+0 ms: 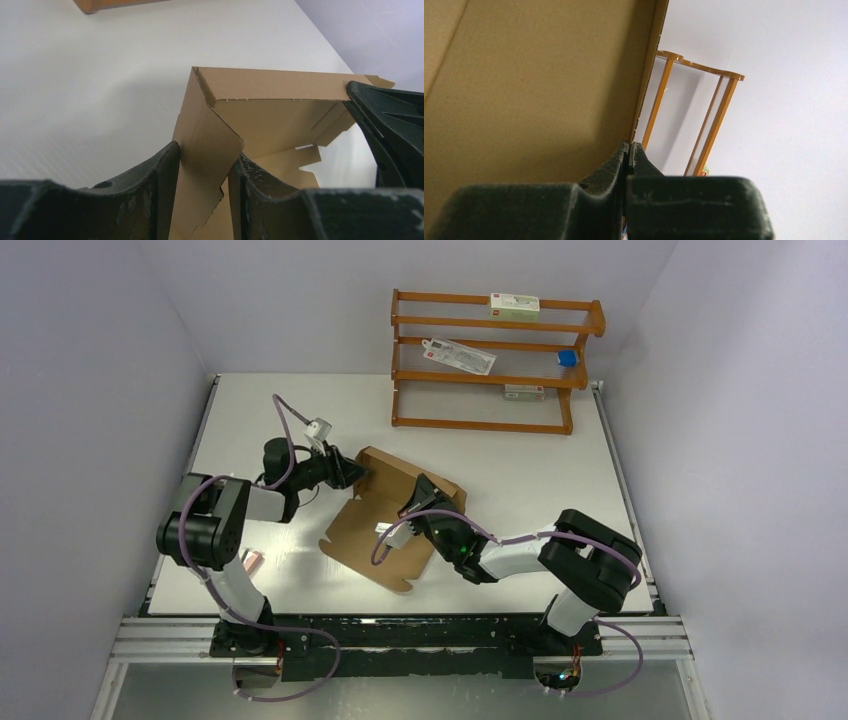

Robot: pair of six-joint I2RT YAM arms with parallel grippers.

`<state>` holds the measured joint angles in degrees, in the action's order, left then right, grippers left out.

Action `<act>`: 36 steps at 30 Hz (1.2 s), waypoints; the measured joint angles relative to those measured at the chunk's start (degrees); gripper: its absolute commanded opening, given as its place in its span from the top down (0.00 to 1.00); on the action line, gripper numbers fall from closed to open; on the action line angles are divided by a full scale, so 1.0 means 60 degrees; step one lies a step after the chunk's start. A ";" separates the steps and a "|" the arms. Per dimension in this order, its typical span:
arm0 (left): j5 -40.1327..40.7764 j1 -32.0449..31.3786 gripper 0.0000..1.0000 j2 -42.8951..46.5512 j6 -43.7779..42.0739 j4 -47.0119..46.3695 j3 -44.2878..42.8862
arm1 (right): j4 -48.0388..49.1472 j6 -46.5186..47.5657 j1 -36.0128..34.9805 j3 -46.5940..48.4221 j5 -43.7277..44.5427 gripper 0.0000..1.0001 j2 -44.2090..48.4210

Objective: Fold the paper box

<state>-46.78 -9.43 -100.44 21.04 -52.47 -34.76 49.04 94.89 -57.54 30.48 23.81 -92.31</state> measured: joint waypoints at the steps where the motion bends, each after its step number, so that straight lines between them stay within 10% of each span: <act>1: 0.0120 -0.0033 0.55 0.0022 -0.0007 0.0044 0.0000 | -0.0007 0.0000 0.0000 0.0000 0.0011 1.00 0.0000; 15: 0.4018 -0.1421 0.40 0.2623 -0.0674 0.2769 0.0350 | 0.0069 0.0004 -0.0004 0.0007 0.0000 1.00 -0.0015; 36: 0.1887 0.1956 0.34 0.2331 -0.0364 0.2925 0.0080 | 0.0055 0.0004 -0.0011 0.0007 -0.0055 1.00 -0.0015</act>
<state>-35.46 2.31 -86.46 18.85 -34.92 -34.28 49.36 94.91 -57.60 30.52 23.49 -92.40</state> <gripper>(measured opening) 0.671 0.010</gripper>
